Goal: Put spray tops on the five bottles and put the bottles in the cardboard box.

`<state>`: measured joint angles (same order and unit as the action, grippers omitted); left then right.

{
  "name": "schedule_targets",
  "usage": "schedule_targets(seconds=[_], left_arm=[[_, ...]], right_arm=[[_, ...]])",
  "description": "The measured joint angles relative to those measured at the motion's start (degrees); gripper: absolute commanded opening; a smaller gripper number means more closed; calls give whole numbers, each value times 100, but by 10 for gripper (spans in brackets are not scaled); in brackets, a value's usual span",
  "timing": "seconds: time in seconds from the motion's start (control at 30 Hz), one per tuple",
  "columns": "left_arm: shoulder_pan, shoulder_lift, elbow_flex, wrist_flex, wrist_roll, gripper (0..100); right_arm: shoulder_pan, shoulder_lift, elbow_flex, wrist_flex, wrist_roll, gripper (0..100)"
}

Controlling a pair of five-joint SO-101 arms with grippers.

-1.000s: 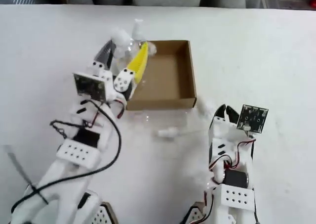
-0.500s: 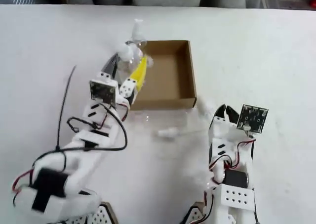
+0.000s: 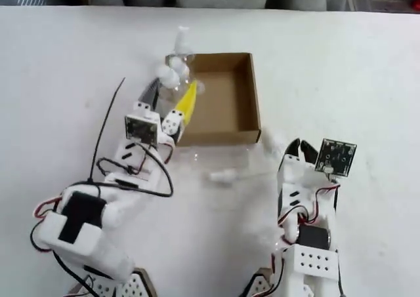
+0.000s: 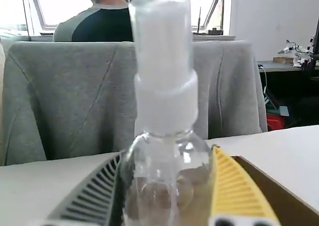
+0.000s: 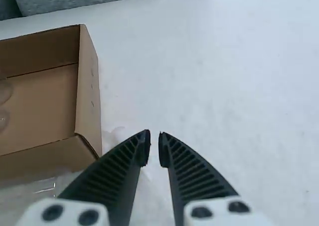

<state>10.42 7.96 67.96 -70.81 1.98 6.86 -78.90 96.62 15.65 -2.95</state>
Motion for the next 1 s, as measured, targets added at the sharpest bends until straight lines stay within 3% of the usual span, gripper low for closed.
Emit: schedule_targets(seconds=[1.0], left_arm=[[246,334,-26,44,9,20]], right_arm=[[0,0,0,0,0,15]])
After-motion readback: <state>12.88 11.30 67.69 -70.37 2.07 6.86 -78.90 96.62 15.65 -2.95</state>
